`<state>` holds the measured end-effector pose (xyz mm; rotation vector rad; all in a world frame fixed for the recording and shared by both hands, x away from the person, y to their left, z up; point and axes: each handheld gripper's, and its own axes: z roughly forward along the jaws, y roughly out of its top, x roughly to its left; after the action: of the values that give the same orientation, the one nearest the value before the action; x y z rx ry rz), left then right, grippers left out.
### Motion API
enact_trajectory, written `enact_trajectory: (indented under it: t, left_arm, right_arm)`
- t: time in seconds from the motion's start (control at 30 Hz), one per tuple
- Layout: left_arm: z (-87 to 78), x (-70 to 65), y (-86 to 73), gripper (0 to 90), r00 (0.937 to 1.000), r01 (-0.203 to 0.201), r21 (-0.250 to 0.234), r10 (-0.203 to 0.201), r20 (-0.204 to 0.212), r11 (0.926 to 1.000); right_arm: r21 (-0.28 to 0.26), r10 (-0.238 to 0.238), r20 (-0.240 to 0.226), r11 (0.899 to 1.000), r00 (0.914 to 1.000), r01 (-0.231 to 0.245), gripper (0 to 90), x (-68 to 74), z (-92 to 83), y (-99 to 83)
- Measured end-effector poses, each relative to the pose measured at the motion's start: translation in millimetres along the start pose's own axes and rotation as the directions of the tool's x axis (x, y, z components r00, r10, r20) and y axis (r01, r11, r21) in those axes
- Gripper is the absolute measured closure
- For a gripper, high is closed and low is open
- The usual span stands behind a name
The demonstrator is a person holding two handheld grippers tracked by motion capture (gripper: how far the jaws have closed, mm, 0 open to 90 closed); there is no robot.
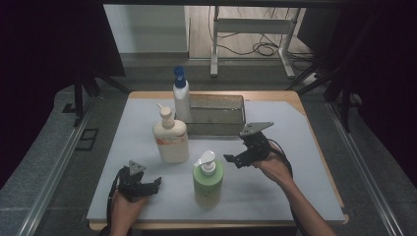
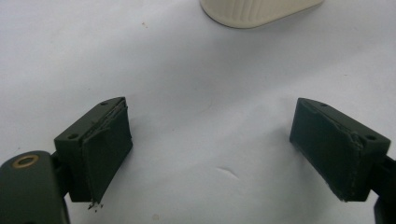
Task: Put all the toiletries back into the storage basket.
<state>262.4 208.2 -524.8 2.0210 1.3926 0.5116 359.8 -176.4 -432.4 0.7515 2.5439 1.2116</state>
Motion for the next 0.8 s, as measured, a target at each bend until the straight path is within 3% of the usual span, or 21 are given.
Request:
enact_trajectory:
  t: [0.43,0.8]
  left_arm:
    - [0.0,0.2,0.1,12.0,1.0,-0.003,-0.001,0.003,0.0,1.0]
    - [0.0,-0.3,-0.1,12.0,1.0,0.003,-0.002,-0.003,-0.001,1.0]
  right_arm:
    - [0.002,-0.016,-0.046,1.0,0.9988,0.016,0.0,18.4,-15.3,-32.2]
    - [0.009,-0.022,-0.088,1.0,0.9959,0.022,0.0,39.3,-19.5,-43.6]
